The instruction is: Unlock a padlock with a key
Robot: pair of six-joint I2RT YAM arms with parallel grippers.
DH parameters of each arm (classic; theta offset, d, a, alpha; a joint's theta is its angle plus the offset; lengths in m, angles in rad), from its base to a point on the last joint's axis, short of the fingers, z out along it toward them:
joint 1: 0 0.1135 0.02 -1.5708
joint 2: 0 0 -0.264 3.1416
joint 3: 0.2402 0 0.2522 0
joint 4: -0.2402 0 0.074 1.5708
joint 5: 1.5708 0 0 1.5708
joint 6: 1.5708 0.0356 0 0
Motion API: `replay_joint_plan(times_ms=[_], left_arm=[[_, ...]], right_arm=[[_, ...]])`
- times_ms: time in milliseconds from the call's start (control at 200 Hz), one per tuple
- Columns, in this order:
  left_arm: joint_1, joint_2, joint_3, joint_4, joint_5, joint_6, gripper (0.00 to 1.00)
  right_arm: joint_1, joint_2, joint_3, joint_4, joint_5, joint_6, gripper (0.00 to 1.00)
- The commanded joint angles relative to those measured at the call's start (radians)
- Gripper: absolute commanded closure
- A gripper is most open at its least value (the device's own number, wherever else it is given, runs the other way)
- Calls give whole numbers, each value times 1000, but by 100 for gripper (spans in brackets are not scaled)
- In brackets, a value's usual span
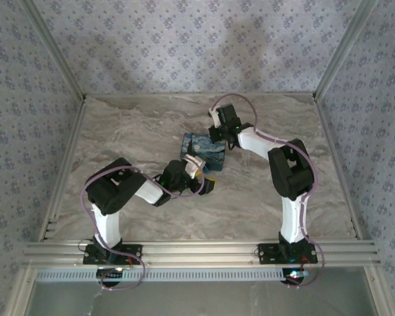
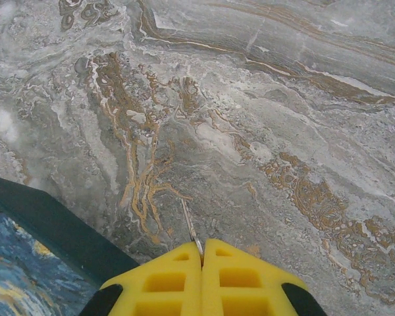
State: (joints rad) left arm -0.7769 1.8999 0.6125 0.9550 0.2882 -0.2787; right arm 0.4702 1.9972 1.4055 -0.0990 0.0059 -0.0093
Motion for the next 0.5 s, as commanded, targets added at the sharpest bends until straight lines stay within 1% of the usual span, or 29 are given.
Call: replay_joint_plan(times_ms=[0, 245, 410, 495], left_arm=[[12, 14, 0, 149, 67, -33, 13], [72, 75, -26, 368, 126, -226, 15], [93, 108, -21, 437, 142, -316, 14], [96, 113, -22, 442, 137, -327, 14]], right_arm=[[34, 22, -35, -92, -46, -17, 100], [38, 14, -49, -87, -35, -15, 100], [38, 9, -54, -84, -34, -15, 100], [37, 9, -54, -84, -33, -14, 100]])
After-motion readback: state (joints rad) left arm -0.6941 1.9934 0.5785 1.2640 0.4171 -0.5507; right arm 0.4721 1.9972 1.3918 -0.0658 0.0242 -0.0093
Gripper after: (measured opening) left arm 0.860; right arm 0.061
